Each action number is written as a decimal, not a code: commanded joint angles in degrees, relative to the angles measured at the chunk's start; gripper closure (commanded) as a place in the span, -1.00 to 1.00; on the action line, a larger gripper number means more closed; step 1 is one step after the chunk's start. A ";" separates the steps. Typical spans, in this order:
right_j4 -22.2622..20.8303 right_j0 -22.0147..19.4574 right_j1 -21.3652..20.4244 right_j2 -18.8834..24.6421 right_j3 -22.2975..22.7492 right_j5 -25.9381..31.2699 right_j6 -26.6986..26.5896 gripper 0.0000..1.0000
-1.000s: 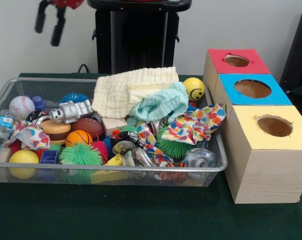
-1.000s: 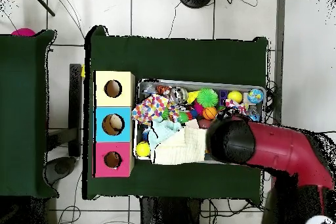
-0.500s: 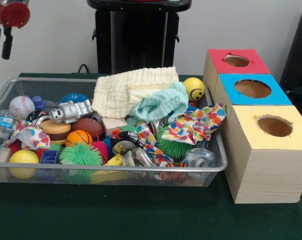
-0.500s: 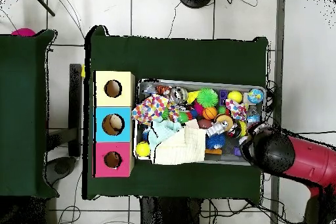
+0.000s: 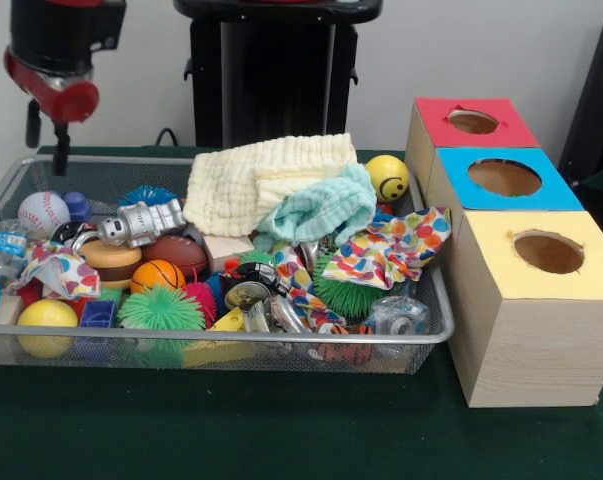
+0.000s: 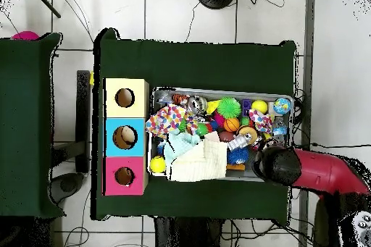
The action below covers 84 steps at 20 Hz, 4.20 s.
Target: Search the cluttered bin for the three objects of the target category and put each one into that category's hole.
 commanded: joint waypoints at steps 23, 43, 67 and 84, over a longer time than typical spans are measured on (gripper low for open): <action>-10.28 16.11 14.56 -6.83 -14.09 -16.82 2.34 -1.00; -7.99 16.99 21.08 -10.56 -19.83 -12.48 0.38 -1.00; -6.26 19.61 23.21 -13.03 -19.02 -9.12 -0.42 1.00; 8.22 23.64 5.19 -9.05 -6.89 10.78 -1.58 1.00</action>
